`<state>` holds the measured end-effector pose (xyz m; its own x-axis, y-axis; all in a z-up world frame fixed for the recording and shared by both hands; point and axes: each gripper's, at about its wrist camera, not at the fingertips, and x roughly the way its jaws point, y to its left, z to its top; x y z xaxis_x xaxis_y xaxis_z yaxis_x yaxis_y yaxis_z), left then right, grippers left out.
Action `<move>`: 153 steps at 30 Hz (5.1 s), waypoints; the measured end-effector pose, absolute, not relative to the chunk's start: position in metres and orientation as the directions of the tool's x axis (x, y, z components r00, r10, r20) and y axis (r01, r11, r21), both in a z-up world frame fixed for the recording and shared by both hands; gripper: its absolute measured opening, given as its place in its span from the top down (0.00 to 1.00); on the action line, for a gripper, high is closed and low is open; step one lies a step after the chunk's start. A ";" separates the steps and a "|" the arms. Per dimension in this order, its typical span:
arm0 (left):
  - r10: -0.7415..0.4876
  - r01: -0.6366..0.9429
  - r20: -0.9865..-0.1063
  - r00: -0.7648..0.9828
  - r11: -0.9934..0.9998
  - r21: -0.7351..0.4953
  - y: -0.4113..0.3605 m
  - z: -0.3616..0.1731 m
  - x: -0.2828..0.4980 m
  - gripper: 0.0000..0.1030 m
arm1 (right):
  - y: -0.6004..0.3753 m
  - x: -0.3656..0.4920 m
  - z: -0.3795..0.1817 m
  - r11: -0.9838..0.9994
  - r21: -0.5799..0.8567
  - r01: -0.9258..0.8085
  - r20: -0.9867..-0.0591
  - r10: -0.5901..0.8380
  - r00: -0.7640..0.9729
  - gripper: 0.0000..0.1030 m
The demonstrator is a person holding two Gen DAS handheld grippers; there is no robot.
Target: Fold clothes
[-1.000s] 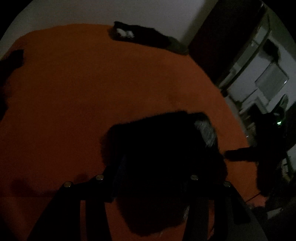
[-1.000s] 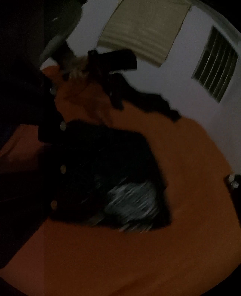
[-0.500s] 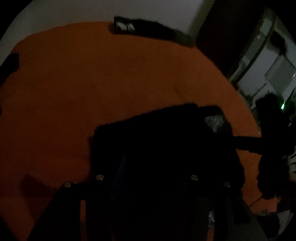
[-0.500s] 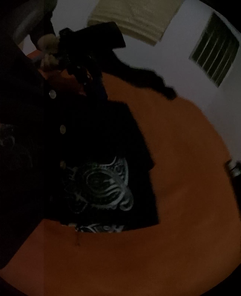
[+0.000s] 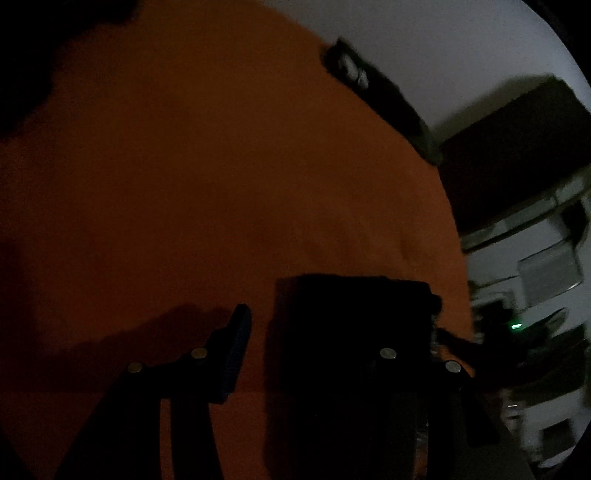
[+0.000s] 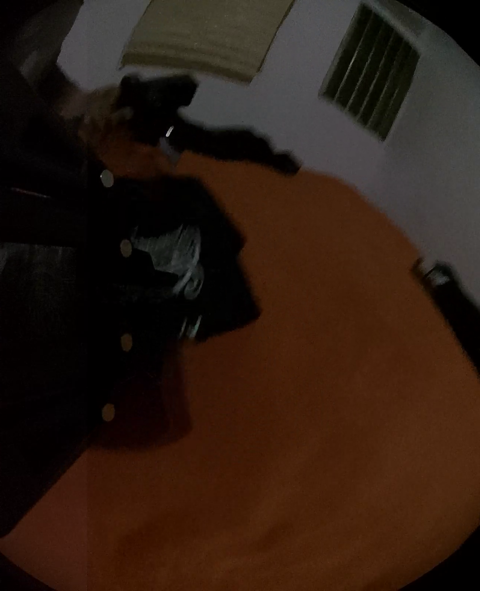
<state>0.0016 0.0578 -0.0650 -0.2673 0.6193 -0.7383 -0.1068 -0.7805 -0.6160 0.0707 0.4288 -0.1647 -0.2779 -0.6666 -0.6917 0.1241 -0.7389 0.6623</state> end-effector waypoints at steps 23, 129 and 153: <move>0.569 0.100 -0.806 -0.159 -0.803 -0.587 0.063 -0.062 -0.016 0.64 | 0.457 0.035 -0.132 -0.867 0.497 0.038 -0.834 -0.489 -0.256 0.89; 0.570 0.064 -0.805 0.162 -0.820 -0.568 0.080 -0.077 0.043 0.58 | 0.401 0.163 -0.105 -0.636 0.771 -0.008 -0.636 -0.770 -0.060 0.99; 0.604 -0.027 -0.774 0.192 -0.785 -0.619 0.101 -0.093 0.058 0.59 | 0.379 0.101 -0.086 -0.778 0.609 0.155 -0.772 -0.626 -0.111 0.87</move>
<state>0.0581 0.1014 -0.0933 0.1916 0.6036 -0.7739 -0.0266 -0.7850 -0.6189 0.1014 0.3792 -0.0858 -0.1108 -0.6264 -0.7716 0.1551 -0.7777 0.6091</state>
